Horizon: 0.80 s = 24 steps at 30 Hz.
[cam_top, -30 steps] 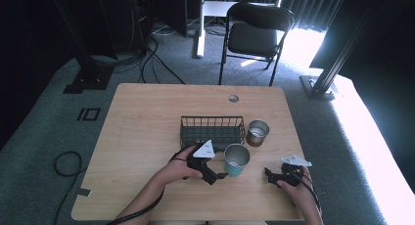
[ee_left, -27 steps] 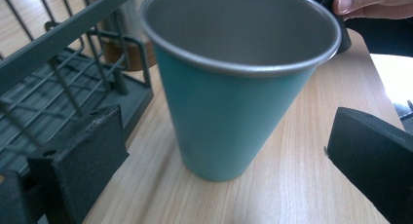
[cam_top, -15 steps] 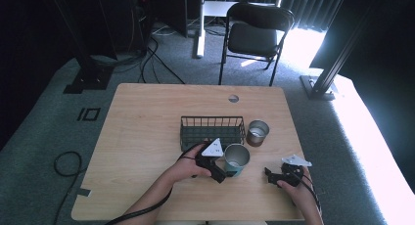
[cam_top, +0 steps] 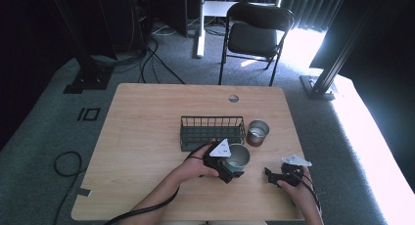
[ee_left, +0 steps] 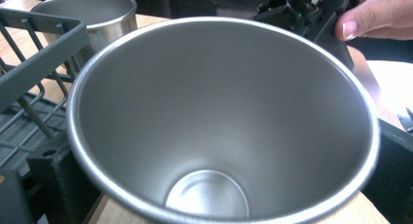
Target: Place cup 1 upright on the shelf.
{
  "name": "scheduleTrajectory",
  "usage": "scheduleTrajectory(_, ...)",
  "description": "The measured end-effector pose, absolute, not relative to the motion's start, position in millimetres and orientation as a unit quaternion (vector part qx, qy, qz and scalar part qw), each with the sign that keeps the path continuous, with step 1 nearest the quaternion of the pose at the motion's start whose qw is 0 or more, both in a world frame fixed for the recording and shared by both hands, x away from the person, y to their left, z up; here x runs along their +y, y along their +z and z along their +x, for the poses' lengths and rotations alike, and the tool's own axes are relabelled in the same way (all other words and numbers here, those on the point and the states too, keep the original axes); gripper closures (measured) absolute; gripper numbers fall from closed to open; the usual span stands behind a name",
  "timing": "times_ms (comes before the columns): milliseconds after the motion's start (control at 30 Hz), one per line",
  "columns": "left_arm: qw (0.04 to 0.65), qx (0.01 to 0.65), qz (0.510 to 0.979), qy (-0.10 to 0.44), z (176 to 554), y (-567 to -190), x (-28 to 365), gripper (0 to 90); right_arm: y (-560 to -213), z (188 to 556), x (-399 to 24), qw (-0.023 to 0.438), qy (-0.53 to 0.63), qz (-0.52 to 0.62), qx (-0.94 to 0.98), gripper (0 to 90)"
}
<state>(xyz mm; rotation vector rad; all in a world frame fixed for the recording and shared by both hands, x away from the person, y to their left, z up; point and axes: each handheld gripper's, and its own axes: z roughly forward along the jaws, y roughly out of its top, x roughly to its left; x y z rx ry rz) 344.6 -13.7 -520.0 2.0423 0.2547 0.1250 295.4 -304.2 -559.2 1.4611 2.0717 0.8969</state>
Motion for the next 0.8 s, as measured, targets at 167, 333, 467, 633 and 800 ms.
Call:
scheduleTrajectory(167, 0.524, 0.103, 0.844, 0.056, 344.9, -518.0, -15.5, 1.4, -559.2, 295.4, -304.2, 0.224, 0.325, 0.530, 0.751, 12.3)
scheduleTrajectory(333, 0.521, 0.100, 0.845, 0.058, 344.4, -518.5, -18.4, 1.8, -559.2, 295.3, -304.2, 0.224, 0.325, 0.530, 0.751, 12.4)
scheduleTrajectory(467, 0.525, 0.105, 0.843, 0.060, 345.4, -519.0, -19.8, 10.0, -559.2, 295.3, -304.2, 0.224, 0.325, 0.530, 0.751, 12.3)
scheduleTrajectory(633, 0.524, 0.112, 0.842, 0.055, 346.7, -517.7, -20.7, 13.6, -559.2, 295.3, -304.2, 0.224, 0.325, 0.530, 0.751, 12.3)
scheduleTrajectory(800, 0.523, 0.110, 0.844, 0.042, 345.5, -516.0, -22.1, 13.7, -559.2, 295.3, -304.1, 0.224, 0.325, 0.530, 0.751, 12.3)
